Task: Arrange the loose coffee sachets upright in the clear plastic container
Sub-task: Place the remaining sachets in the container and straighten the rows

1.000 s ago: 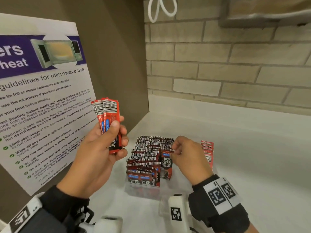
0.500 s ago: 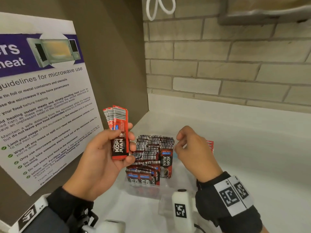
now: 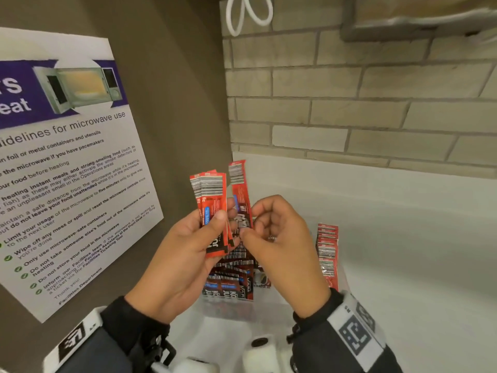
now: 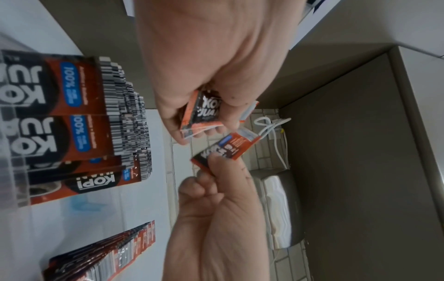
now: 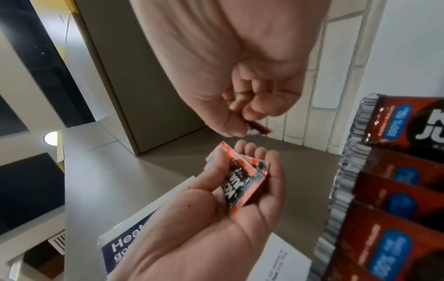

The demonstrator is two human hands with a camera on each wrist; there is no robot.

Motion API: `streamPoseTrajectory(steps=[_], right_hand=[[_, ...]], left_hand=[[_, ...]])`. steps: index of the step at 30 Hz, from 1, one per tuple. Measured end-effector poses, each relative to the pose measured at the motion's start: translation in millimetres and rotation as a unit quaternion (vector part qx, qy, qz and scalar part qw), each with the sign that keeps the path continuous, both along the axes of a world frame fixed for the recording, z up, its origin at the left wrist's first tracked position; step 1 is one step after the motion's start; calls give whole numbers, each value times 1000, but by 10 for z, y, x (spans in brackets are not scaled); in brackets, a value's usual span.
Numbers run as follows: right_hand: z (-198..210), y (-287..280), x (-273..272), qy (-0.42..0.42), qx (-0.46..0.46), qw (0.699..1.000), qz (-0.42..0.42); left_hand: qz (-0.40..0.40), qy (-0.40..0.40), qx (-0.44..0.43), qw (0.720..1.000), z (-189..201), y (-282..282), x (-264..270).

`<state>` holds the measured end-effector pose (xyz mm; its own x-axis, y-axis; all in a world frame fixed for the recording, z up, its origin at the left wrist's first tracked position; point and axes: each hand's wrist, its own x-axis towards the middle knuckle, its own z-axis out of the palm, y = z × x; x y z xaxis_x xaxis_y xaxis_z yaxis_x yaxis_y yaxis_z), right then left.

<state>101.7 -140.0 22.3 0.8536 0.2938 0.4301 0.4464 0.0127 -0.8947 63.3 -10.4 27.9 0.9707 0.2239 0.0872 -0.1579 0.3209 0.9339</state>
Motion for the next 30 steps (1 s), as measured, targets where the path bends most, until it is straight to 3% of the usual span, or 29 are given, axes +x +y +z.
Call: streamPoseTrajectory(steps=[6, 13, 16, 19, 23, 27, 30], right_hand=[[-50, 17, 9, -163, -136, 976, -57], [-70, -68, 123, -234, -200, 948, -83], [-37, -121, 140, -138, -157, 977, -37], [-32, -119, 158, 13, -33, 999, 26], [-29, -97, 184, 140, 175, 973, 48], [91, -304, 277, 88, 223, 970, -37], [221, -523, 297, -24, 118, 986, -112]], left_hand=[[10, -11, 23, 1000, 8, -46, 52], [59, -26, -9, 998, 68, 6, 130], [94, -27, -25, 995, 83, 22, 181], [101, -31, -66, 992, 66, -9, 206], [59, -29, -79, 995, -15, -93, 160], [65, -31, -84, 994, -19, 25, 106], [97, -40, -90, 990, 13, 197, 91]])
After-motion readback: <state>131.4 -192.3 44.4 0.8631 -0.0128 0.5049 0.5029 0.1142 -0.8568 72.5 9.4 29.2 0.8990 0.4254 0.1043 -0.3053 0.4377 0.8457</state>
